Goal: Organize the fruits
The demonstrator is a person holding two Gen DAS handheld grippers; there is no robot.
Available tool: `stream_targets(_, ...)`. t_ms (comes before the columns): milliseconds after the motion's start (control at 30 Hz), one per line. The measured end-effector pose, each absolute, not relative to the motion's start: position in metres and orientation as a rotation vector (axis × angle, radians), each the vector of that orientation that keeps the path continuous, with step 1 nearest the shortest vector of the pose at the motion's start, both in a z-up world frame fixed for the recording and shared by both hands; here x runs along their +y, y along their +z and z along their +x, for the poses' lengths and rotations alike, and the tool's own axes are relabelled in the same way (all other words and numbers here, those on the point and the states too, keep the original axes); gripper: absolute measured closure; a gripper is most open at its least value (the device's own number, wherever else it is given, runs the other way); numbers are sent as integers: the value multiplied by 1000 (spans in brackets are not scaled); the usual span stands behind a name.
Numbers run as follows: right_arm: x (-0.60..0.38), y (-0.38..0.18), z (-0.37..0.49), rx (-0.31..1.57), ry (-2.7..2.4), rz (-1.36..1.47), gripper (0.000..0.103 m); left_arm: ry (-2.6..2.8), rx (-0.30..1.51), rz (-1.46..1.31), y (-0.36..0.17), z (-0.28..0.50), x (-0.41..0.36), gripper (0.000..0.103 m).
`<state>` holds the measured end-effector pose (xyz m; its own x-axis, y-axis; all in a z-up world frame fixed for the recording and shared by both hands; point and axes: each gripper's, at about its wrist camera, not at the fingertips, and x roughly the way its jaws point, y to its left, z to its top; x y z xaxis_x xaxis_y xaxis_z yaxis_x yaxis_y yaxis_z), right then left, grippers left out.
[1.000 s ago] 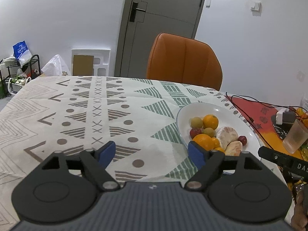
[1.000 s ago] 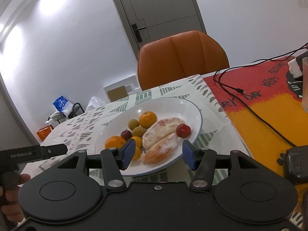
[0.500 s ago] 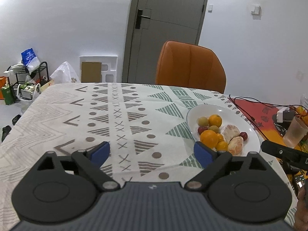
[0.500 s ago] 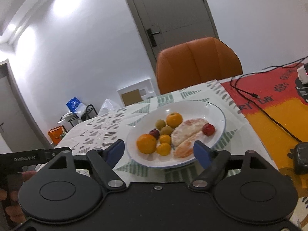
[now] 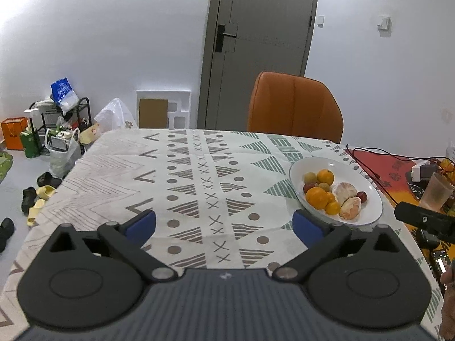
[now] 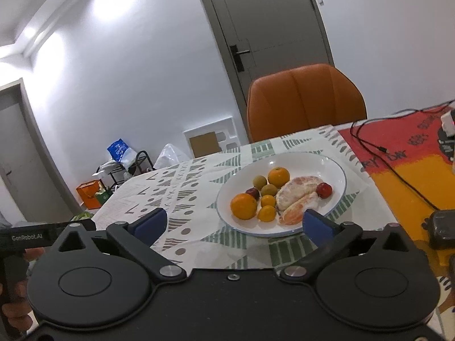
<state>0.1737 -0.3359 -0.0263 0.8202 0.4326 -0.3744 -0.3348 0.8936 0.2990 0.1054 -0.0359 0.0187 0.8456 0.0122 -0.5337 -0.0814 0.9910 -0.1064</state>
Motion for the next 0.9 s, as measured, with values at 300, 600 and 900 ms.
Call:
stream_targets(300,-339,-19,155,489,420,255,0,30,525,-102,29,78,-36,0)
stream_targets(600,-330,-14,133,491,434,182,0,32,518,-105,32,57,-24,0)
stream_targets(900,-325,-10,117,486,479,146,0,73,497,-94,39,33,-11,0)
